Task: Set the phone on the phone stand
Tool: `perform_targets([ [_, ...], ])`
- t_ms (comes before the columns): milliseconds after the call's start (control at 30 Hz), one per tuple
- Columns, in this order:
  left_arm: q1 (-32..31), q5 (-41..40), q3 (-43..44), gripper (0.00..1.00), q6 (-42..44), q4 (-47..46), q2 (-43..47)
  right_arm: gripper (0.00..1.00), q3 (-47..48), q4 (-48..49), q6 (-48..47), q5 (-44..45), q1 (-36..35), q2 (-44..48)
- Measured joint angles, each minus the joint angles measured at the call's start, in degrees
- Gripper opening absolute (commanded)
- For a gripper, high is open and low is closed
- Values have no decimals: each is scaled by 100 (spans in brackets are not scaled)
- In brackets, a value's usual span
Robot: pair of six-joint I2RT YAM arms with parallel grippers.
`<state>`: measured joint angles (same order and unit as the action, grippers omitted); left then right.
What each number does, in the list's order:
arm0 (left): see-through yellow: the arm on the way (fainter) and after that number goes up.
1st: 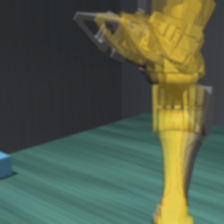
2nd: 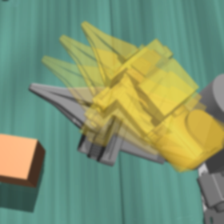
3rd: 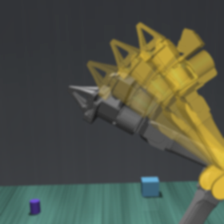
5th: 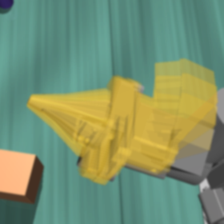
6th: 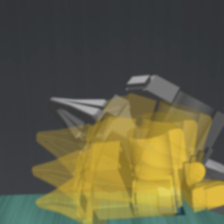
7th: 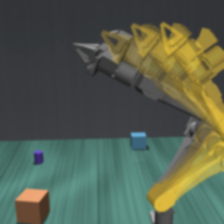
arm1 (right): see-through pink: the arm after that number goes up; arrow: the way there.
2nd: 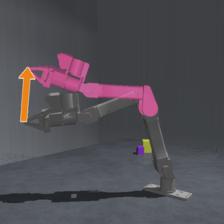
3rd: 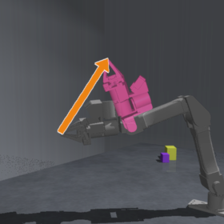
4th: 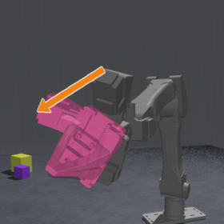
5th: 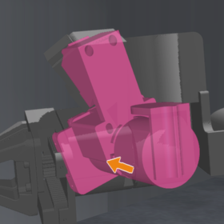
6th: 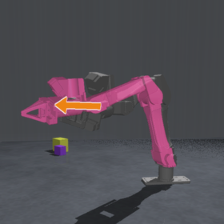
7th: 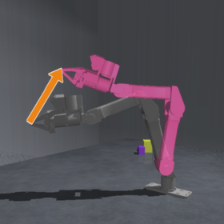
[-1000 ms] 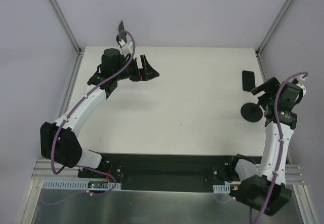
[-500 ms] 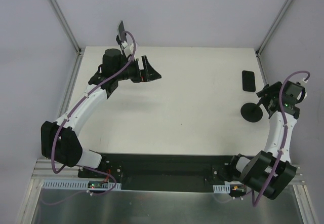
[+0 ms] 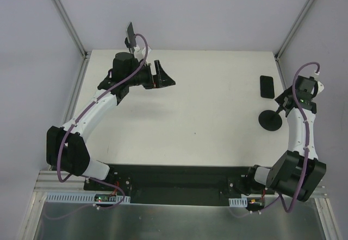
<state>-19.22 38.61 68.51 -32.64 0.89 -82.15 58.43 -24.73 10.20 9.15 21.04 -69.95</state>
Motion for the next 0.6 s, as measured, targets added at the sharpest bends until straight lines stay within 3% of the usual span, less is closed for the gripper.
perform_targets([
  [100,-31,31,0,89,-17,-31,-42,43,48,2,-96,229,-79,-142],
  [200,-31,39,0,90,-46,-61,-125,32,48,7,-190,378,-107,-219],
  [233,-31,39,-2,90,-46,-61,-149,22,48,15,-234,433,-116,-221],
  [300,-31,39,-4,90,-46,-63,-195,12,52,15,-356,564,-153,-221],
  [333,-31,39,-4,89,-46,-63,-210,1,59,15,-417,645,-184,-221],
  [467,-31,118,-4,88,-83,-63,-251,1,59,-11,-671,988,-551,-221],
  [600,-31,181,-4,88,-85,-98,-251,1,149,-208,-988,1567,-1537,-223],
])
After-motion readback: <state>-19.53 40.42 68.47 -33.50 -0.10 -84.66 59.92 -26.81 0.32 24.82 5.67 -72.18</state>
